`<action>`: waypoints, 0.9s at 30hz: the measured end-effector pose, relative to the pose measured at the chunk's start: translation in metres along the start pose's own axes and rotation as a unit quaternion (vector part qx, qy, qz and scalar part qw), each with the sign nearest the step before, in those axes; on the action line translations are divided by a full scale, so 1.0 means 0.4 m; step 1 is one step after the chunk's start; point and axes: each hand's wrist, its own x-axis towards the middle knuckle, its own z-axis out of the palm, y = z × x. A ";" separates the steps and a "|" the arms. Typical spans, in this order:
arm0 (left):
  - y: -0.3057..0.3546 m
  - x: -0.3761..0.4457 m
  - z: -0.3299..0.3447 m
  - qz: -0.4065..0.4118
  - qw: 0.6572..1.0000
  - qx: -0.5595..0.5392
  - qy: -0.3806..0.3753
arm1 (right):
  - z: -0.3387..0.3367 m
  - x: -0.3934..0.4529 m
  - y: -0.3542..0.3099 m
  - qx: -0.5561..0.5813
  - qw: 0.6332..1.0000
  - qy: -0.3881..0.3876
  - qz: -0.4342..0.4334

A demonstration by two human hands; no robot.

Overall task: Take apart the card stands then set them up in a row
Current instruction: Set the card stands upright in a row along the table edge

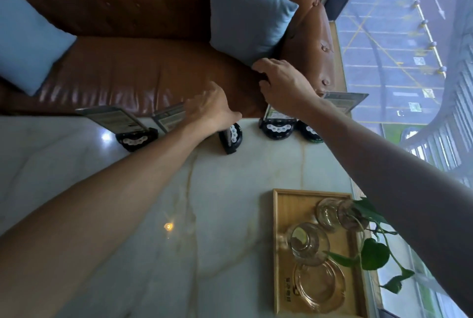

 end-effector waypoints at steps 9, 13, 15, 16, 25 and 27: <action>-0.061 0.038 0.028 0.067 0.986 -0.144 0.054 | 0.076 0.048 -0.064 -0.072 0.988 -0.120 -0.070; -0.073 0.080 0.032 0.113 0.976 -0.177 0.053 | 0.068 0.063 -0.063 -0.110 0.986 -0.108 -0.061; -0.062 0.093 0.035 0.132 0.973 -0.178 0.058 | 0.054 0.061 -0.056 -0.119 0.987 -0.093 -0.059; -0.057 0.098 0.036 0.141 0.972 -0.178 0.060 | 0.048 0.059 -0.050 -0.123 0.987 -0.090 -0.056; -0.031 0.124 0.036 0.201 0.965 -0.151 0.077 | 0.036 0.042 -0.015 -0.106 0.990 -0.090 -0.016; -0.024 0.126 0.032 0.202 0.966 -0.144 0.076 | 0.037 0.039 -0.010 -0.106 0.990 -0.094 -0.011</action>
